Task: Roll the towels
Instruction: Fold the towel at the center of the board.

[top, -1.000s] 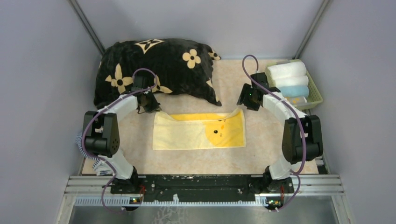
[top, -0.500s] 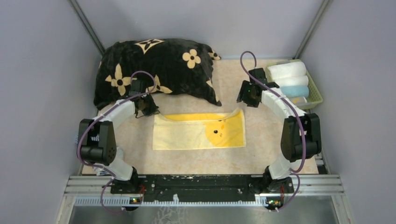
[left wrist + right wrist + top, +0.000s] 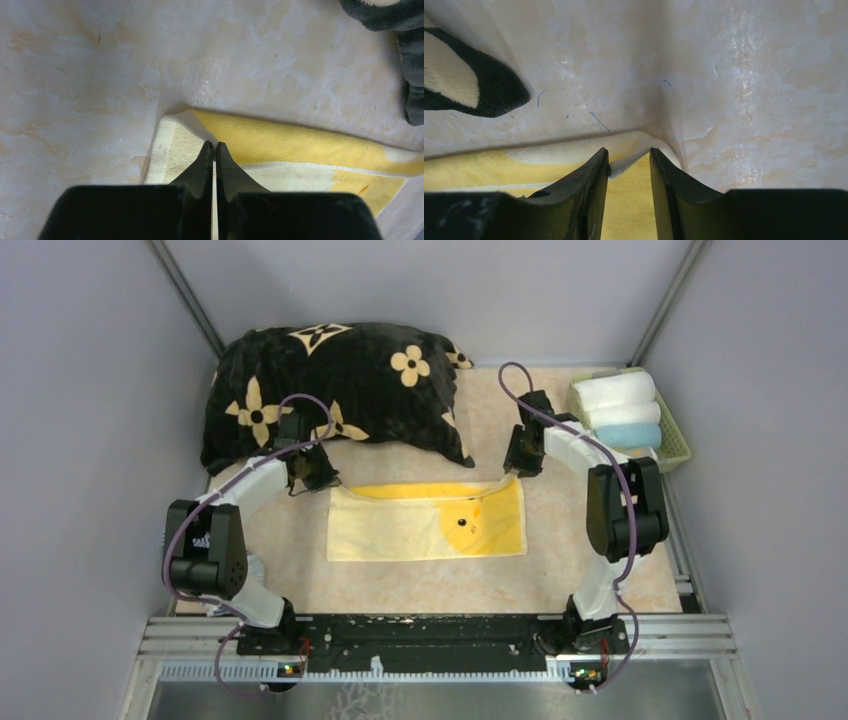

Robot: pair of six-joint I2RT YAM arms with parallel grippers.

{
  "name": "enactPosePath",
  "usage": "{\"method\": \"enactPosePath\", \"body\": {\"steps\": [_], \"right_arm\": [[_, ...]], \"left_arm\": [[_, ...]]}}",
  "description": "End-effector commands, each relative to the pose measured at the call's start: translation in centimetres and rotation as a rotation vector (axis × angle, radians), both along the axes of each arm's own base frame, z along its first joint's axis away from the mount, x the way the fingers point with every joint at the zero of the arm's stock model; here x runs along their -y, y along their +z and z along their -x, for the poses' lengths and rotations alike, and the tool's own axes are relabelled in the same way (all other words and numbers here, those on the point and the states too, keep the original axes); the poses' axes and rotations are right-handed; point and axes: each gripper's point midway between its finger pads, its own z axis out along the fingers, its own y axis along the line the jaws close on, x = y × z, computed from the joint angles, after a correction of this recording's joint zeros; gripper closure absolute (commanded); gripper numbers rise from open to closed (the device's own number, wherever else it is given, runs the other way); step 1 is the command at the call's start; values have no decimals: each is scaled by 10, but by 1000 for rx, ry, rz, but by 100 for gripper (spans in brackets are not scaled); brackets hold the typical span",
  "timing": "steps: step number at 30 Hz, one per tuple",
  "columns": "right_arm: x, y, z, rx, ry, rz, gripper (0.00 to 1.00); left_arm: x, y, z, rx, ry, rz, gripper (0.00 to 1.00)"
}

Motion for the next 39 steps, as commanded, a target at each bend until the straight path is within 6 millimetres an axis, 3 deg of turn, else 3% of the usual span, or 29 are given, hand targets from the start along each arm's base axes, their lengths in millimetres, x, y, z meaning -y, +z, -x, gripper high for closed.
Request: {"method": "enactPosePath", "body": {"steps": [1, 8, 11, 20, 25, 28, 29, 33, 39], "right_arm": [[-6, 12, -15, 43, 18, 20, 68], [7, 21, -6, 44, 11, 79, 84], [10, 30, -6, 62, 11, 90, 100], [31, 67, -29, 149, -32, 81, 100], [26, 85, -36, 208, -1, 31, 100], [23, 81, -30, 202, 8, 11, 100], [24, 90, -28, 233, 2, 6, 100], [26, 95, -20, 251, 2, -7, 100], [26, 74, 20, 190, 2, -37, 100]], "left_arm": [[0, 11, -1, 38, -8, 8, 100], [-4, 14, 1, 48, -5, -11, 100], [-5, 18, -1, 57, -3, -12, 100], [-8, 53, -27, 134, -1, 25, 100], [-7, 69, -31, 176, -6, 44, 100], [-7, 68, -25, 177, -4, 53, 100], [-7, 66, -23, 176, -3, 55, 100], [-7, 64, -10, 164, 0, 71, 100], [-9, 50, 26, 125, 15, 81, 100]]}}
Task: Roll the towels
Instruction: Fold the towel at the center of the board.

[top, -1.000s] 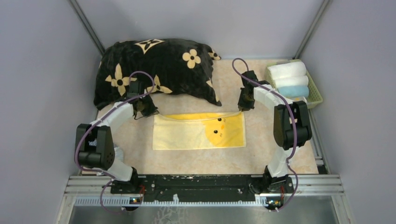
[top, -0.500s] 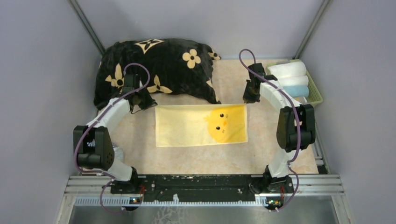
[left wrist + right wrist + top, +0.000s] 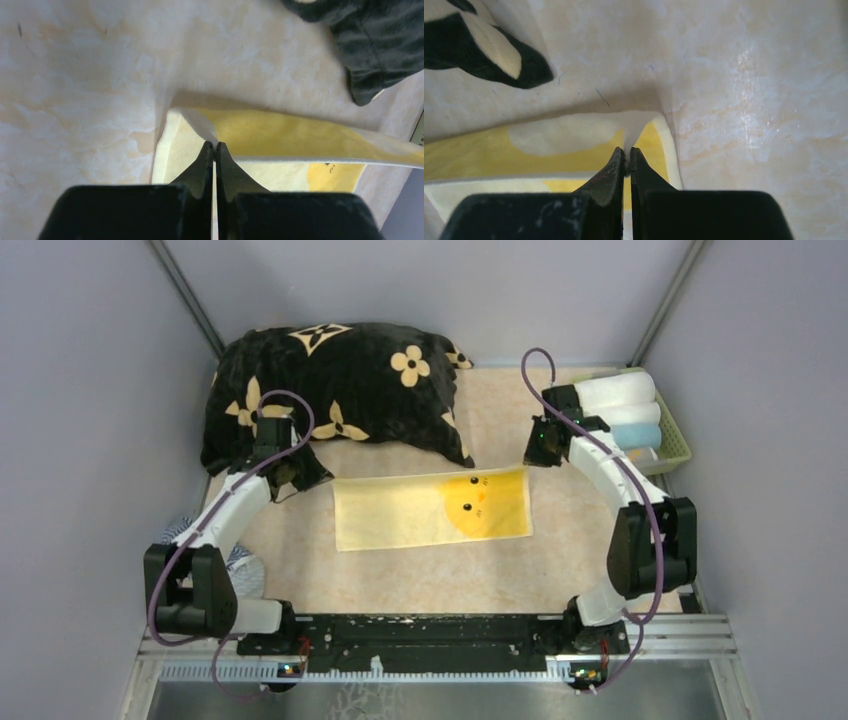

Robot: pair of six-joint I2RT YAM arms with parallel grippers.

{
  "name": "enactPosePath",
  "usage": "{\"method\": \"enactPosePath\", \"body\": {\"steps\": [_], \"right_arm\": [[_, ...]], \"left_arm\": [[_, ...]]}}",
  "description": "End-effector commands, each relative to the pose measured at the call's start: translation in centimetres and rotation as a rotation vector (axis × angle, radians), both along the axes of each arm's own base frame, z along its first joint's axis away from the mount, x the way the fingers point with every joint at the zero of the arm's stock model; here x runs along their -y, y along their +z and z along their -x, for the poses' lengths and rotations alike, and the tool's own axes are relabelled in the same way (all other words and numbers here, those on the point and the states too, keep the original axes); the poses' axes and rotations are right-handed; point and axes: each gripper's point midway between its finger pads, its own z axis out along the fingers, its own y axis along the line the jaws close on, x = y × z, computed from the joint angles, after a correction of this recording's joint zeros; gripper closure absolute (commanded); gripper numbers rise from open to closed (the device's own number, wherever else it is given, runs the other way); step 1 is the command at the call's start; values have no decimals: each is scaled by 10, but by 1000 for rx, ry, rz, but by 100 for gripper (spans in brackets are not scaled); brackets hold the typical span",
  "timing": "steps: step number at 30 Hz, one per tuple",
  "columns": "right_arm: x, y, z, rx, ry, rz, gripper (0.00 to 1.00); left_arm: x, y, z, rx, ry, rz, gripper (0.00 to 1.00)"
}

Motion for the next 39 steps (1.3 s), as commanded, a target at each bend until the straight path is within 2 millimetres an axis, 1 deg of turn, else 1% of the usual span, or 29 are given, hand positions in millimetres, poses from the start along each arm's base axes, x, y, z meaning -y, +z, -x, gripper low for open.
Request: {"method": "enactPosePath", "body": {"steps": [1, 7, 10, 14, 18, 22, 27, 31, 35, 39], "right_arm": [[1, 0, 28, 10, -2, -35, 100], [5, -16, 74, -19, -12, -62, 100], [8, -26, 92, -33, -15, -61, 100], [10, -48, 109, -78, -31, -60, 100], [10, -73, 118, -109, -57, -76, 100], [10, -93, 116, -118, -78, -76, 100], [11, -101, 108, -110, -91, -67, 100], [10, -99, 107, -107, -85, -70, 100], [9, -95, 105, -96, -75, -73, 100], [8, -85, 96, -64, -70, -78, 100]], "left_arm": [[-2, -6, 28, -24, 9, 24, 100], [0, -18, 72, -73, 15, 55, 100], [1, -25, 91, -100, 21, 74, 100], [4, -46, 115, -153, 17, 101, 100], [6, -69, 132, -201, 25, 118, 100], [10, -85, 140, -226, 27, 151, 100], [11, -96, 148, -253, 31, 159, 100], [9, -95, 144, -243, 44, 153, 100], [12, -92, 142, -229, 38, 167, 98], [15, -87, 138, -214, 28, 186, 97]]}}
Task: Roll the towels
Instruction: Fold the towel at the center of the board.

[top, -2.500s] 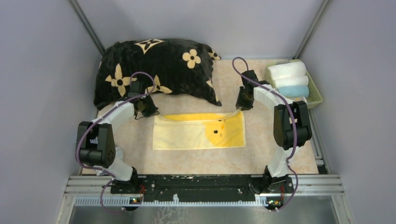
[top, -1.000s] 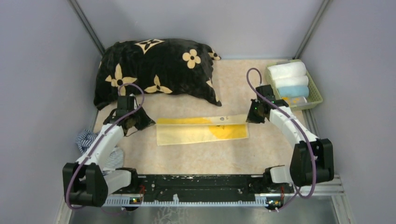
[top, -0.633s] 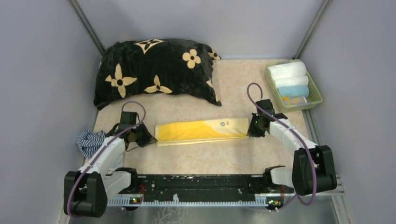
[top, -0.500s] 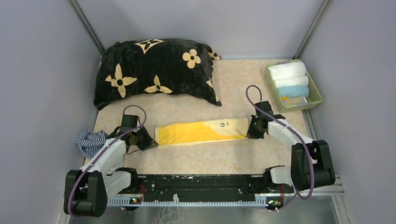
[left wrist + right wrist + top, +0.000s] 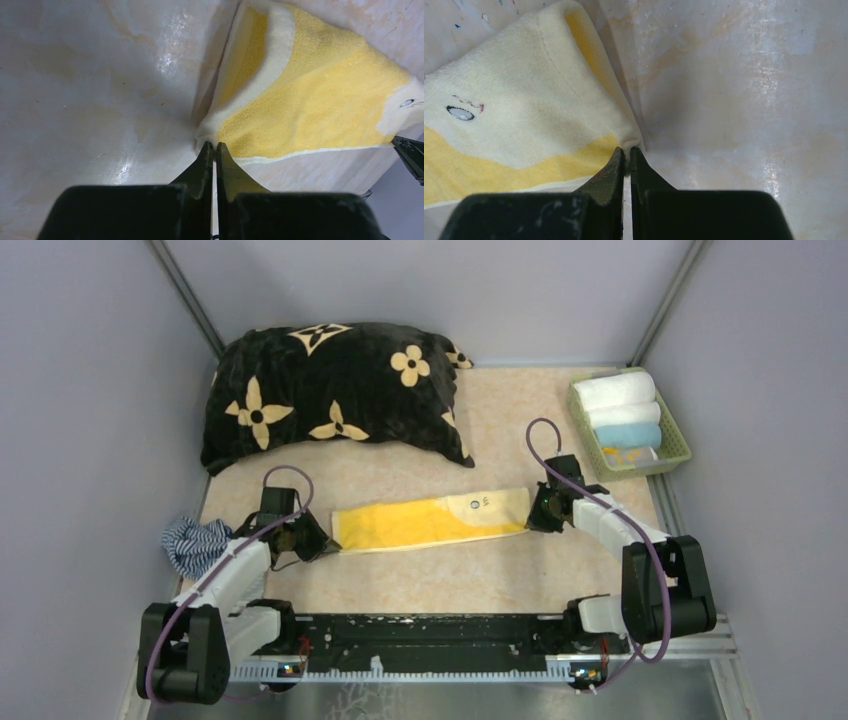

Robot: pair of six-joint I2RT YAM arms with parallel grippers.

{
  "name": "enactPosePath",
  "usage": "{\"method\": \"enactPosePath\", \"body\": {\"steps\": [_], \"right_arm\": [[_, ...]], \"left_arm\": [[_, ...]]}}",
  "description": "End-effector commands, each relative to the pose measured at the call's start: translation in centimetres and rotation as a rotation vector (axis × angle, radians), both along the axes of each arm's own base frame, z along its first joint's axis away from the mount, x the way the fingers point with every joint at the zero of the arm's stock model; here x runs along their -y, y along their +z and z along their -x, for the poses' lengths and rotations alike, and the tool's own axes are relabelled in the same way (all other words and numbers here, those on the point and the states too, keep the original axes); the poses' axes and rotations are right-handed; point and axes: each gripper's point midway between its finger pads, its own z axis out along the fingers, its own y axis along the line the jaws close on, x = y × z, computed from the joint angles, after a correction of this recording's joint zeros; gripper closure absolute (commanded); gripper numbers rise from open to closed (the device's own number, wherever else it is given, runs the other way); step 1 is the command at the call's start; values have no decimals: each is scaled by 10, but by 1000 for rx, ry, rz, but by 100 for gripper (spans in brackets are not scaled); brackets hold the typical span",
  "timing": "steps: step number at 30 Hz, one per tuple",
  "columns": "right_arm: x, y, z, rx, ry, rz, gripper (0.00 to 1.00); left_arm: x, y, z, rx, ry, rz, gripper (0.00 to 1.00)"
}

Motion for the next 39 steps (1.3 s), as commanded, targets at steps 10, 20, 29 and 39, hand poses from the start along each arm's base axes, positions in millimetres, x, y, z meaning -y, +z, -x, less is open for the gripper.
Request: {"method": "enactPosePath", "body": {"steps": [10, 20, 29, 39], "right_arm": [[0, 62, -56, 219, -18, 0, 100], [5, 25, -37, 138, -27, 16, 100], [6, 10, -25, 90, -22, 19, 83], [7, 76, -52, 226, -3, 32, 50]], "left_arm": [[2, 34, -27, 130, 21, 26, 97], [2, 6, -7, 52, 31, 31, 97], [2, -4, 2, 9, 32, 31, 76], [-22, 39, -20, 109, 66, -110, 43]]}}
